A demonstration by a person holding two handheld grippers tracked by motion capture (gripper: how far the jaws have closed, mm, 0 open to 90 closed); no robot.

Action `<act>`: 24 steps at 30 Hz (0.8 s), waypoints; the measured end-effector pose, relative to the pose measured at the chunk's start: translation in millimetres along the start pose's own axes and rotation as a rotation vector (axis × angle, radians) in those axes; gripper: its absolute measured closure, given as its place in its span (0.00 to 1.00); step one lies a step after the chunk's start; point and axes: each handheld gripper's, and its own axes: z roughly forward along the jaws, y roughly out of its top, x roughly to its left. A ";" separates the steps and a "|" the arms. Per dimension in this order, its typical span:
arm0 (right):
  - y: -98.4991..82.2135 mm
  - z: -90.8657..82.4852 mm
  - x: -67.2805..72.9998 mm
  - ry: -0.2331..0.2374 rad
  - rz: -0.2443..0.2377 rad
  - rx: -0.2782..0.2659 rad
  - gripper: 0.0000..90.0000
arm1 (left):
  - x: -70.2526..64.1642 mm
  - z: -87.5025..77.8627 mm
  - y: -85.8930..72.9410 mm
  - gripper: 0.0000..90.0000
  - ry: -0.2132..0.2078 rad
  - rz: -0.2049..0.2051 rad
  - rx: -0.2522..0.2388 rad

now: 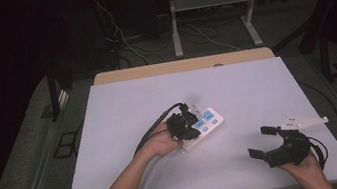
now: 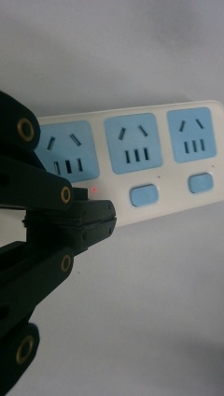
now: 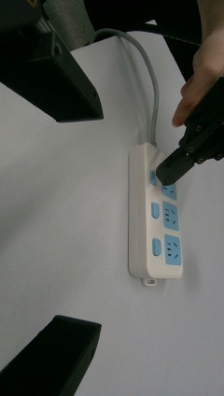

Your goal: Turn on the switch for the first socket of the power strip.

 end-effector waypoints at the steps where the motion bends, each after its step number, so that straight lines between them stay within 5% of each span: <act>1: -0.1 0.0 -0.1 -0.002 0.001 0.001 0.00 | -0.9 -0.9 1.1 0.99 0.001 0.009 0.000; 10: 0.0 0.9 0.1 0.001 -0.001 0.003 0.00 | -2.6 -18.8 9.6 0.99 0.007 0.016 -0.059; 24: -0.6 1.5 1.0 0.004 -0.003 0.010 0.00 | 7.8 -52.0 0.5 0.99 0.022 -0.044 -0.159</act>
